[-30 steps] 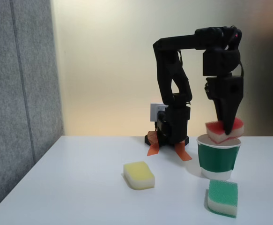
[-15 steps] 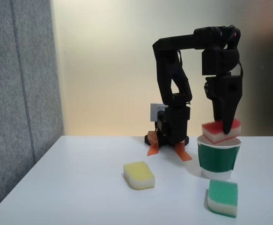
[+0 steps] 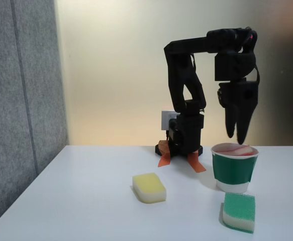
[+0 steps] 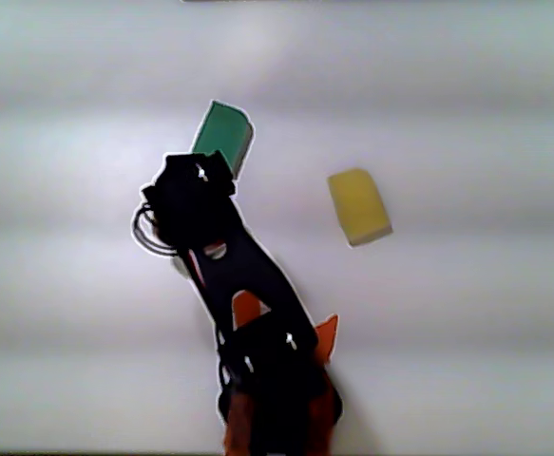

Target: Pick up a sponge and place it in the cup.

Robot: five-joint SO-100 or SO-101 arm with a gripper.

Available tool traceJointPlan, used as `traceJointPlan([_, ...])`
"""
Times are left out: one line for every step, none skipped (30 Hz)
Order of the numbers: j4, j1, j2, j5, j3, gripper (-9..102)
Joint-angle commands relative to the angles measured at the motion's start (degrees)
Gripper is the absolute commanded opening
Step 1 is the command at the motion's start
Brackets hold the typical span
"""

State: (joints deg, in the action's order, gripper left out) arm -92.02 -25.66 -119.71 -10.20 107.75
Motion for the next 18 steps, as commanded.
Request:
traceJointPlan([-3.6,-0.8,-1.0,-1.1,-4.5,12])
traceJointPlan([-5.3,-0.8,-0.6,-1.5,-6.1,5])
traceJointPlan([-6.9,-0.8,-0.2,-1.8,-7.9,0])
traceJointPlan([-8.5,-0.5,0.4,-1.7,-9.6,0])
traceJointPlan([-8.9,-0.2,0.5,-1.0,-10.2,0])
traceJointPlan([-8.8,0.1,0.5,-0.4,-10.3,0])
traceJointPlan([-8.8,0.4,0.7,-0.2,-10.5,0])
traceJointPlan([-8.8,0.9,0.7,1.0,-10.5,0])
traceJointPlan([-8.8,1.4,0.8,1.9,-10.5,0])
traceJointPlan([-8.8,2.1,0.6,2.8,-10.5,0])
traceJointPlan([-8.8,3.3,0.2,4.6,-10.4,0])
traceJointPlan([-8.8,4.6,-0.4,6.4,-10.2,0])
traceJointPlan([-8.8,6.0,-1.1,7.8,-10.0,0])
traceJointPlan([-8.8,7.5,-1.8,9.4,-9.8,0])
traceJointPlan([-8.8,9.1,-2.4,11.3,-9.7,0])
traceJointPlan([-8.8,10.6,-3.0,13.0,-9.6,0])
traceJointPlan([-8.7,12.4,-3.5,14.9,-9.6,0])
traceJointPlan([-8.5,14.1,-4.0,17.1,-9.6,0])
